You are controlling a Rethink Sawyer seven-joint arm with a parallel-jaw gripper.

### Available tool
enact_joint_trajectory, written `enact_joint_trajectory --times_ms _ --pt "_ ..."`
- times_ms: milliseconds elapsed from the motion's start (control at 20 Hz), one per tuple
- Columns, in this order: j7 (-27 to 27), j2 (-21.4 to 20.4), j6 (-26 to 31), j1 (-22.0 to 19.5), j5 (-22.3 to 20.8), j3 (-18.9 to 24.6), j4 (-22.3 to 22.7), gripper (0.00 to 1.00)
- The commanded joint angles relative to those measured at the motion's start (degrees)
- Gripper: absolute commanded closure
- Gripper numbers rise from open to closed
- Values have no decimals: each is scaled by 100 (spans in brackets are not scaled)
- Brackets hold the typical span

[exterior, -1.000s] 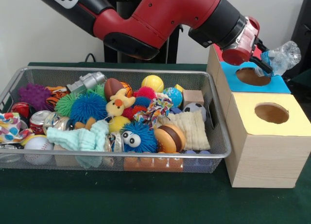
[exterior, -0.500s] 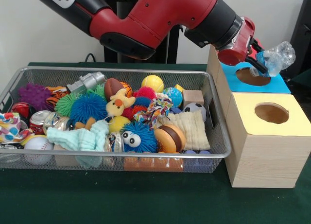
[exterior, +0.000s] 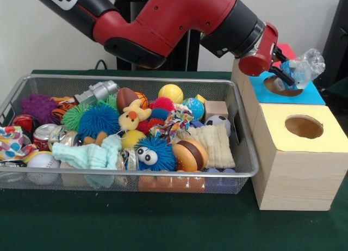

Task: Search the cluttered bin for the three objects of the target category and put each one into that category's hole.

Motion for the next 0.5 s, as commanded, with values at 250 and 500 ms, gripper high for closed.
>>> enact_joint_trajectory --times_ms 250,500 --pt "-2048 333 639 -118 -318 -246 -1029 100" --pt "-2219 378 706 -142 -272 -256 -1042 100"
